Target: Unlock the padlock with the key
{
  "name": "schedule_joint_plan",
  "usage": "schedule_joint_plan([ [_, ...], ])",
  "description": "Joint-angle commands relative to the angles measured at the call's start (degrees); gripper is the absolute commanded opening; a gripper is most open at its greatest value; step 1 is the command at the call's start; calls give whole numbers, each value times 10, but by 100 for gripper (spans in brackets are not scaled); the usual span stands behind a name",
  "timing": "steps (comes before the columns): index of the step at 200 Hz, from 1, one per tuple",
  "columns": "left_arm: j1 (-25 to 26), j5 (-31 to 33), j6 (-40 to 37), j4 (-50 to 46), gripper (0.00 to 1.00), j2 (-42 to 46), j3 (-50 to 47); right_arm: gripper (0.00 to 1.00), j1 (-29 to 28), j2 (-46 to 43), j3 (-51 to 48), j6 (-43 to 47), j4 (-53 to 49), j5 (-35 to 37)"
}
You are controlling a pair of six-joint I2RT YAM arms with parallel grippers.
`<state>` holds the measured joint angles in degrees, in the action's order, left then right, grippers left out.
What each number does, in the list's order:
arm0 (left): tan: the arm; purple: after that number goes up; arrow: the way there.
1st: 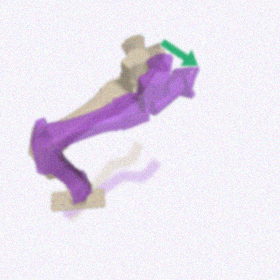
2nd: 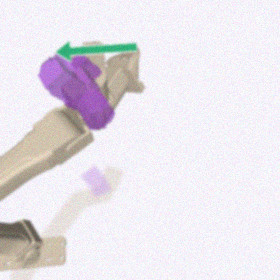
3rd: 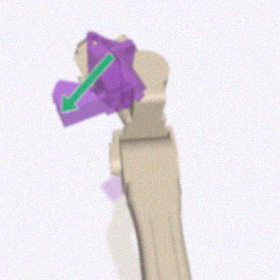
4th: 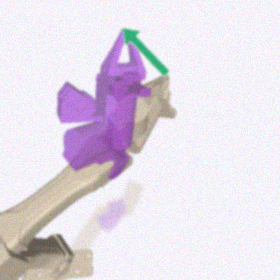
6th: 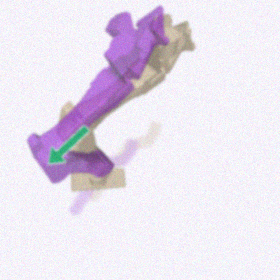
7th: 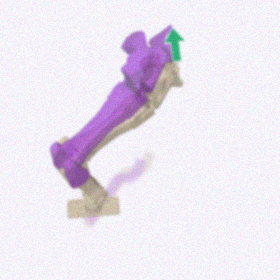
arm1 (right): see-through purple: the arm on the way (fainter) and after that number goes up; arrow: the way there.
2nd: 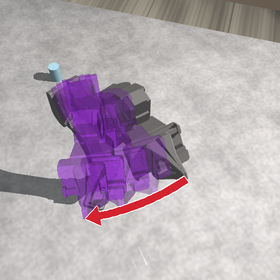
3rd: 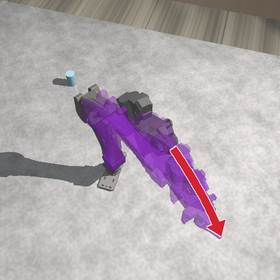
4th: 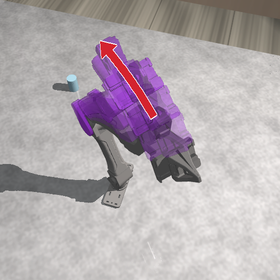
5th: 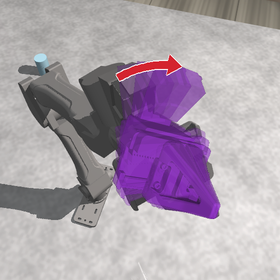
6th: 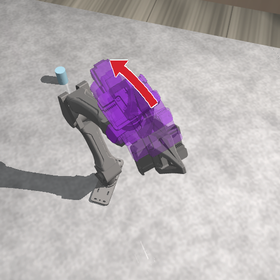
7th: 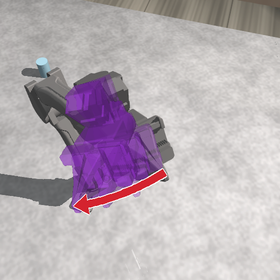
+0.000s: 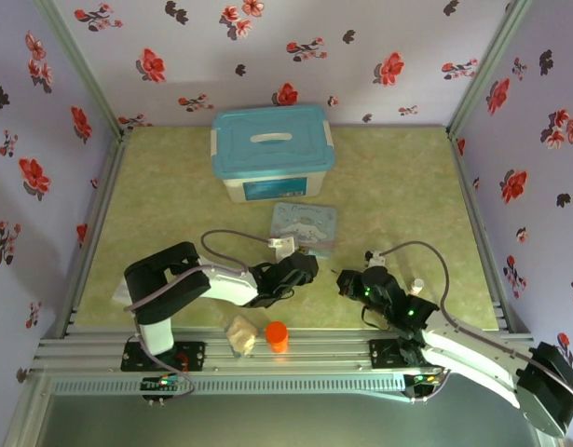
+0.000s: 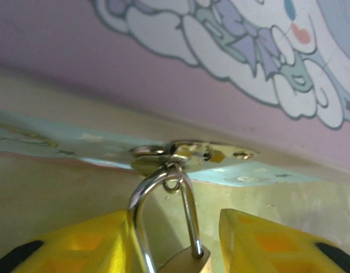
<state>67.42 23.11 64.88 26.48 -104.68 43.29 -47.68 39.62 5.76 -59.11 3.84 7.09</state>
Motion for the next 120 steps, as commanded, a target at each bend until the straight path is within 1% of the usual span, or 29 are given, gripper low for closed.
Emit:
schedule_joint_plan([
  [1,12,-36,24,10,41,-45,-4,0,-9,24,-4,-24,57,5],
  [40,20,-34,51,20,41,-44,-21,0,-29,63,-5,-32,90,15],
  [54,27,-31,64,38,42,-45,-29,0,-38,70,-6,-37,97,22],
  [83,36,-37,88,41,42,-62,-25,0,-50,78,-7,-41,103,38],
  [88,38,-38,92,40,41,-63,-25,0,-51,77,-7,-42,103,40],
  [105,42,-37,98,37,33,-68,-23,0,-55,75,-7,-44,102,43],
  [120,41,-34,103,28,28,-64,-24,0,-58,73,-8,-44,100,46],
])
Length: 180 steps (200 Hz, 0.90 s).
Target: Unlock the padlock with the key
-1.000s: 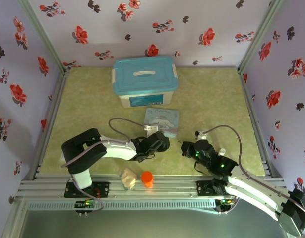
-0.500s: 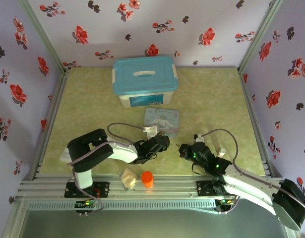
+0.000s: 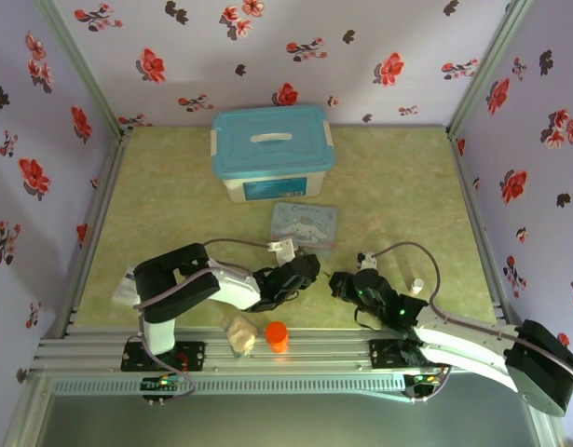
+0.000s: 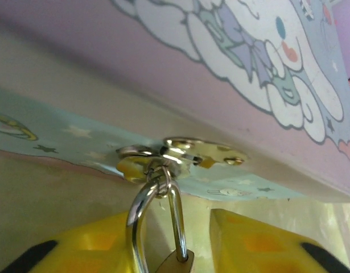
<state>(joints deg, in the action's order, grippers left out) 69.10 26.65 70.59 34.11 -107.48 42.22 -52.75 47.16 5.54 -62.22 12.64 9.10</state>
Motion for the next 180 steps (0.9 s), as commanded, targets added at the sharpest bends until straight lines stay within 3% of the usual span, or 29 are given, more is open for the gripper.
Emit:
schedule_joint_plan([
  [1,24,-69,46,-48,28,-36,-13,0,-7,-3,-5,-13,12,26],
  [38,15,-75,34,-26,6,-32,-20,0,-9,-1,-17,-31,20,26],
  [95,-7,-108,55,33,0,10,-54,0,50,57,-55,-91,162,-93],
  [134,-25,-133,112,131,0,40,-88,0,68,26,-59,-128,173,-123],
  [180,-29,-134,139,169,0,77,-105,0,90,-41,-59,-140,127,-167],
])
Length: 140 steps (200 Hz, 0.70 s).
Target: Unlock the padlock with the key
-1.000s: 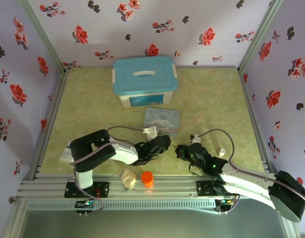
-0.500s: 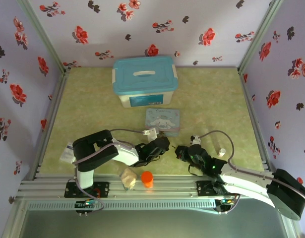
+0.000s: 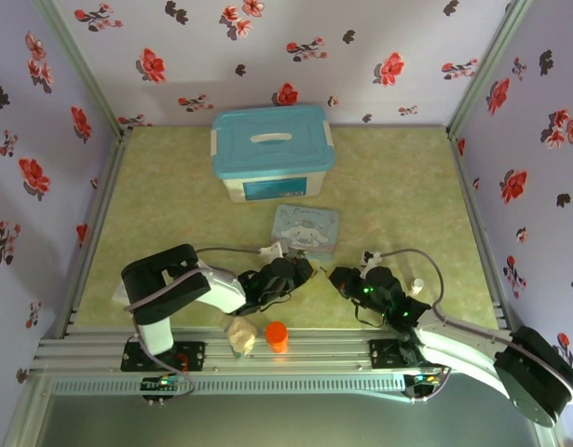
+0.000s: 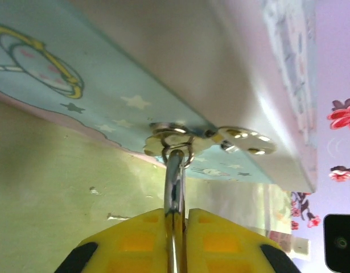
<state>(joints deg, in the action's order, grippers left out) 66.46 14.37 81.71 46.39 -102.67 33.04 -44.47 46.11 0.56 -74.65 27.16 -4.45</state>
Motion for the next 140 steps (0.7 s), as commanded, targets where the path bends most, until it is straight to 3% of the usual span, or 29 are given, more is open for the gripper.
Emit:
schedule_joint_plan([
  [1,-3,-11,28,47,0,29,-13,0,7,-31,-10,-16,-18,-33],
  [69,-12,-17,58,139,0,22,-30,0,34,30,-3,-15,41,-109],
  [140,-16,-9,71,164,0,34,-44,0,38,61,-1,-18,78,-101],
])
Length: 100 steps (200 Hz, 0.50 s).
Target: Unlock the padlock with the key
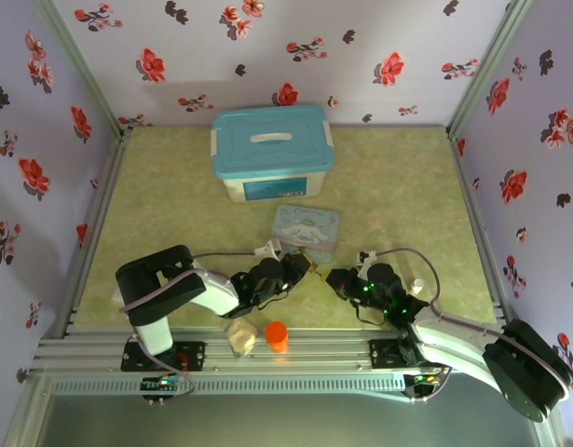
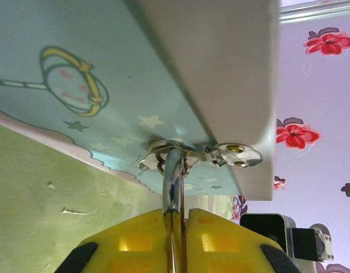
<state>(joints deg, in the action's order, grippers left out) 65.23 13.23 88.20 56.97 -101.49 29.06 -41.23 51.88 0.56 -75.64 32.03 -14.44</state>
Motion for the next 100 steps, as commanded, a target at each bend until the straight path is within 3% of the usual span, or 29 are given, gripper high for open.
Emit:
schedule_joint_plan([
  [1,-4,3,7,59,0,22,-4,0,6,4,-1,-8,30,-1],
  [100,-1,-2,12,74,0,22,-5,0,12,7,8,0,43,9],
])
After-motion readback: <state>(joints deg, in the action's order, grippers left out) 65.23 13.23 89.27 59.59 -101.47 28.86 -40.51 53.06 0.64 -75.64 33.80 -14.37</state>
